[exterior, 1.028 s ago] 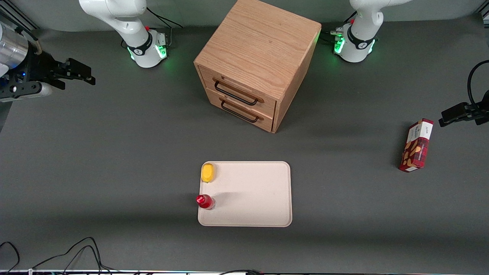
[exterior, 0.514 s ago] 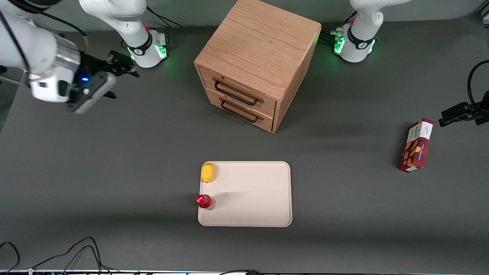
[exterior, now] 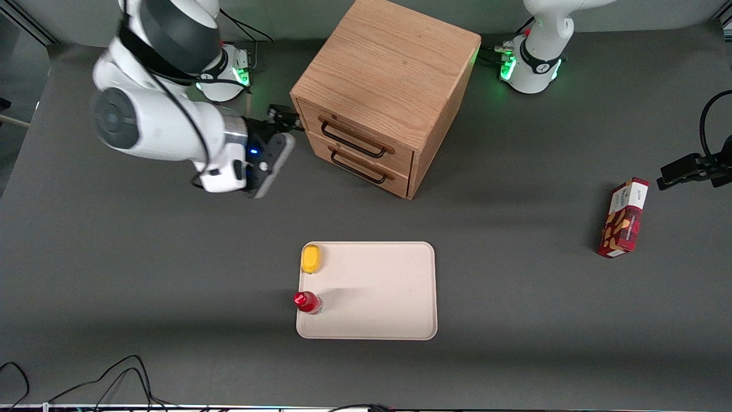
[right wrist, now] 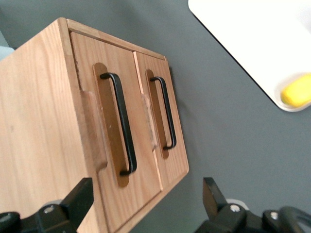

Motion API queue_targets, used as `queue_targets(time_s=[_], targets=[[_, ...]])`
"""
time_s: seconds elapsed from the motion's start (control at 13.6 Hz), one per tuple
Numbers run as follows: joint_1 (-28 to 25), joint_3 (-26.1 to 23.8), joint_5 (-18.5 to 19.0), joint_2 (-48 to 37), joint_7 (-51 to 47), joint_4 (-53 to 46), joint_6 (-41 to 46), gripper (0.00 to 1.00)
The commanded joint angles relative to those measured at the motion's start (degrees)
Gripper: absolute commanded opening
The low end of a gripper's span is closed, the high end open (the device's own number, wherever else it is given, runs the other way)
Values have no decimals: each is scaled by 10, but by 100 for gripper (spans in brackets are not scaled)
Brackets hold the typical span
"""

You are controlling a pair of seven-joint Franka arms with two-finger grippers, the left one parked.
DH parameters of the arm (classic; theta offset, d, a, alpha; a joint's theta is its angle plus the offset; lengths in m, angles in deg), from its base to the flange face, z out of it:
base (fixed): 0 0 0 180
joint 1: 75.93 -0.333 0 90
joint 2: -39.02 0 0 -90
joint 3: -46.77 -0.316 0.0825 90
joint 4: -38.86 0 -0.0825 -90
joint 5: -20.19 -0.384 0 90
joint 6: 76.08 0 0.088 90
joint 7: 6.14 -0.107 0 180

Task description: Open upper drawer

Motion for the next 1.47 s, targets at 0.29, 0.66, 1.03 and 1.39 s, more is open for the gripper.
queue_targets(time_s=[0.29,0.66,1.03,1.39], targets=[[-12,-55,36,47,-26,66,-79,100],[-14,-75,36,51,-42,122,-144,100],[-20,-75,39,69,-43,125,-168,100],[-17,-74,75,106,-43,107,-180,100]])
